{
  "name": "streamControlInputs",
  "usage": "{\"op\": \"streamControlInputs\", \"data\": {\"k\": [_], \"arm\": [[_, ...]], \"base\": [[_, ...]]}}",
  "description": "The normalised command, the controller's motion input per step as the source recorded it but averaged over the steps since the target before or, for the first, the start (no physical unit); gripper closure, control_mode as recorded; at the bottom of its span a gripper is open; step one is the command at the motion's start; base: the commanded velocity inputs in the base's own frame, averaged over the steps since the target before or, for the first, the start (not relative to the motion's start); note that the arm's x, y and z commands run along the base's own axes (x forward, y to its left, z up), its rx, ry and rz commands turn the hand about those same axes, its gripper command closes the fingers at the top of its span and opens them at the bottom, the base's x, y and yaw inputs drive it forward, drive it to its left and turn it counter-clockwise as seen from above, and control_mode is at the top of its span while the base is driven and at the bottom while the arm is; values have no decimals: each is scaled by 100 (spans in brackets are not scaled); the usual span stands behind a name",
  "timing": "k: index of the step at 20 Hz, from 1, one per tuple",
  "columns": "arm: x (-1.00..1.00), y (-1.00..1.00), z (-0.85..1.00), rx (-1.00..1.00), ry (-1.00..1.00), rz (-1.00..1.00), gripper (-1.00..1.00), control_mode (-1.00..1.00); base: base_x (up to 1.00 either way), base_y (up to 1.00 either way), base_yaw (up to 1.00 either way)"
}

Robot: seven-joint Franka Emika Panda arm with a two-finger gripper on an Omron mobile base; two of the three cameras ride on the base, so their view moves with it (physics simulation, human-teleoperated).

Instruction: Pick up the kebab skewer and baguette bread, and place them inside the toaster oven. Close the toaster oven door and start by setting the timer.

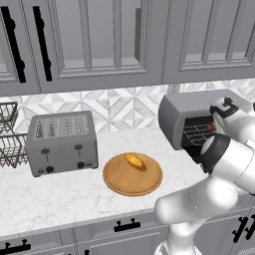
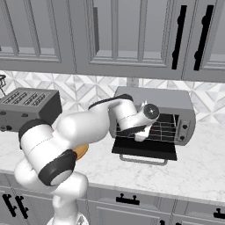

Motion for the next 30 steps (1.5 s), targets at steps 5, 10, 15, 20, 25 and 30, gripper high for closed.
{"op": "streamControlInputs", "data": {"k": [5, 10, 15, 20, 25, 30], "arm": [[28, 0, 0, 0, 0, 0, 100, -100], [15, 0, -13, 0, 0, 0, 100, -100], [13, 0, -22, 0, 0, 0, 100, -100], [29, 0, -16, 0, 0, 0, 100, -100], [16, 0, -6, 0, 1, 0, -100, -100], [0, 0, 0, 0, 0, 0, -100, -100]], "base": [[0, 0, 0], [0, 0, 0], [0, 0, 0], [0, 0, 0], [0, 0, 0], [0, 0, 0]]}}
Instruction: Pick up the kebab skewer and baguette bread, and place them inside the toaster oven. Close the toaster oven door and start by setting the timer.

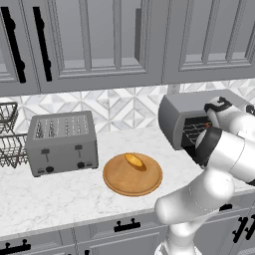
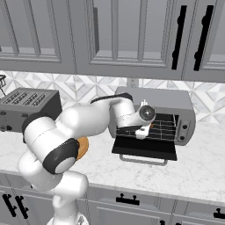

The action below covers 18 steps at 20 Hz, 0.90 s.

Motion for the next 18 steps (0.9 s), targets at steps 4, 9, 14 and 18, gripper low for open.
{"op": "streamControlInputs", "data": {"k": [4, 9, 14, 18], "arm": [[-8, -3, 3, 0, 0, 0, -100, -100], [-41, -1, 36, -3, 0, 0, -100, -100], [-18, 0, 60, -3, 2, 0, -100, -100], [-29, 14, 58, -6, 5, 0, -100, -100]], "base": [[0, 0, 0], [0, 0, 0], [0, 0, 0], [0, 0, 0]]}}
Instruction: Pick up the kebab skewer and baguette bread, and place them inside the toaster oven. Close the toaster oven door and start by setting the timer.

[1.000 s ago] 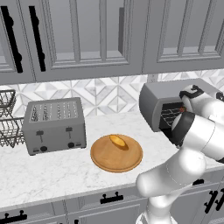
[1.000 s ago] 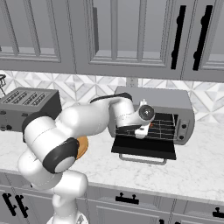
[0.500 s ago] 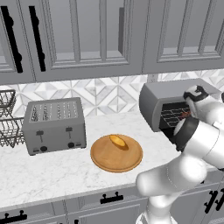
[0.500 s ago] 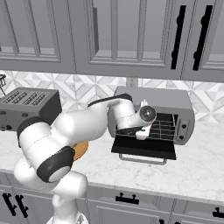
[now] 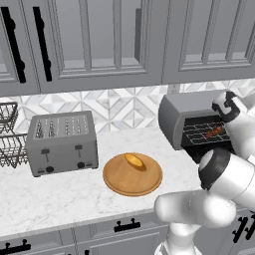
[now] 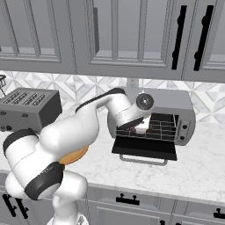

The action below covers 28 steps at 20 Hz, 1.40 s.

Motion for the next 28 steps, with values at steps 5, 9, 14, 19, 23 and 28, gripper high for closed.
{"op": "streamControlInputs", "data": {"k": [5, 9, 14, 19, 23, 28], "arm": [[-72, 79, 25, -8, 5, 20, -100, -100], [-32, 100, 7, -6, 10, 46, -100, -100], [-17, 97, 2, -8, 12, 50, -100, -100], [-24, 71, 0, -6, 6, 54, -100, -100], [3, 60, -12, -6, 7, 39, -100, -100], [6, 49, -29, -14, 0, 33, -100, -100]], "base": [[0, 0, 0], [0, 0, 0], [0, 0, 0], [0, 0, 0], [0, 0, 0], [0, 0, 0]]}}
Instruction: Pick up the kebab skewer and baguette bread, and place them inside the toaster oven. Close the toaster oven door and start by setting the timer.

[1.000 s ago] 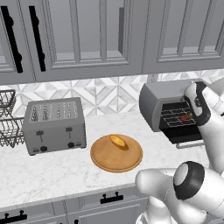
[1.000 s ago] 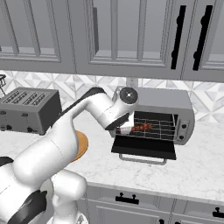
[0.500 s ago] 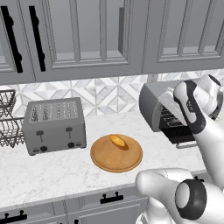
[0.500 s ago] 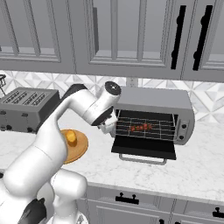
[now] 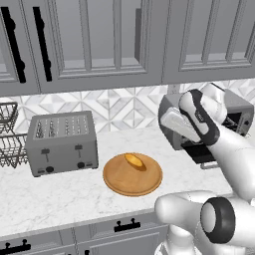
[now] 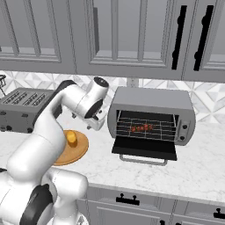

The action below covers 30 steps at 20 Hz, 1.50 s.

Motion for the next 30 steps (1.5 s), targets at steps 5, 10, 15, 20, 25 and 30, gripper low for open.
{"op": "streamControlInputs", "data": {"k": [5, 10, 15, 20, 25, 30], "arm": [[-10, 51, -28, -26, -14, 27, -100, -100], [-24, 33, -28, -21, -28, 35, -100, -100], [2, 13, -15, -10, -2, 30, -100, -100], [41, 43, -29, -15, 0, 12, -100, -100], [55, 23, -51, -13, 1, 6, -100, -100], [68, 0, -51, -5, 0, 0, -100, -100]], "base": [[0, 0, 0], [0, 0, 0], [0, 0, 0], [0, 0, 0], [0, 0, 0], [0, 0, 0]]}}
